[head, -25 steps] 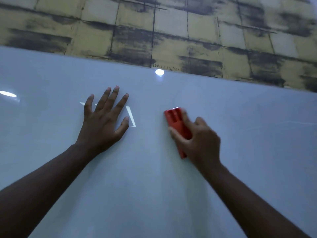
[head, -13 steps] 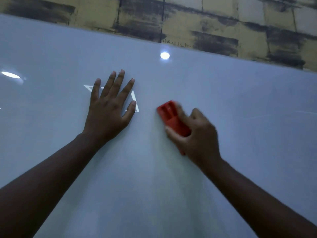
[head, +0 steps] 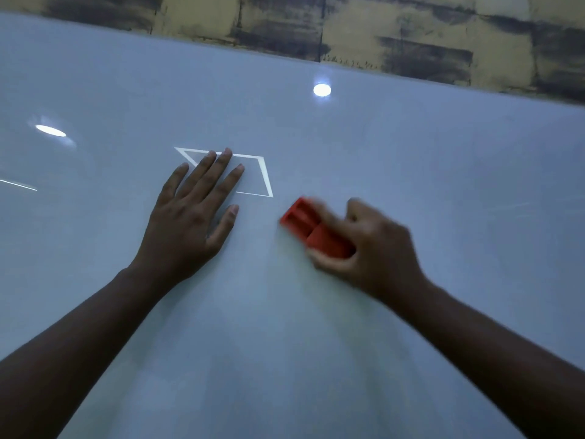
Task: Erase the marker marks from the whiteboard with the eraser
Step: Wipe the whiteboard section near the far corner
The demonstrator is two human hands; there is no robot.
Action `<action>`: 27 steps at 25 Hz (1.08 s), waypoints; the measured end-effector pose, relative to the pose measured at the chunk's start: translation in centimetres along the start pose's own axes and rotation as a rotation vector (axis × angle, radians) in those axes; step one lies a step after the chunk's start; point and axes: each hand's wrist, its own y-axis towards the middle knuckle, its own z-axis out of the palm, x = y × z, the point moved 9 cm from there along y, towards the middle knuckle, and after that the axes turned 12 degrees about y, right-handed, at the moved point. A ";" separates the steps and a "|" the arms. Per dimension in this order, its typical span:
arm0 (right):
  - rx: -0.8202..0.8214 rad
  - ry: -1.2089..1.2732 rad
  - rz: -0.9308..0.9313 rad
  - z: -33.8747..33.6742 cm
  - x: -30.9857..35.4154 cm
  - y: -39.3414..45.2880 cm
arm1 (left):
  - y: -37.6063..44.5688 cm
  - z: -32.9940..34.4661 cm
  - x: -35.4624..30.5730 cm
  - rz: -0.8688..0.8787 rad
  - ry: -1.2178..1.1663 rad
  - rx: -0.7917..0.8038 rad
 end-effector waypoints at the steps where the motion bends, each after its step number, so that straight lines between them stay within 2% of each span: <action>1: -0.044 -0.003 0.104 -1.0 -1.8 1.2 | -0.4 0.0 0.1 -0.001 0.005 -0.006; 4: -0.141 0.015 0.247 -1.9 -3.7 2.5 | -1.3 0.0 0.3 -0.024 0.001 -0.016; 7: -0.137 0.014 0.208 0.2 -0.9 2.1 | -1.8 0.0 0.1 -0.039 -0.012 -0.019; 12: 0.055 0.035 -0.138 4.4 6.9 -2.4 | -2.7 -0.3 0.3 -0.089 -0.062 -0.044; 15: 0.121 0.006 -0.257 3.9 6.6 -3.6 | -2.6 -1.0 0.3 -0.118 -0.044 -0.070; 17: 0.066 -0.030 -0.179 1.8 3.3 -2.3 | -2.1 -1.5 0.3 -0.131 0.001 -0.080; 21: -0.114 -0.036 0.219 -3.4 -5.7 0.5 | -0.8 -1.7 -0.8 -0.150 0.048 -0.078; 23: -0.209 -0.019 0.326 -4.1 -7.2 0.8 | 0.2 -1.6 -1.7 -0.146 0.033 -0.093; 25: -0.249 -0.009 0.334 -3.1 -5.7 0.3 | 0.8 -1.5 -2.2 -0.158 0.015 -0.105; 27: -0.188 0.003 0.232 -0.7 -1.9 -1.0 | 0.5 -1.5 -2.3 -0.164 0.020 -0.100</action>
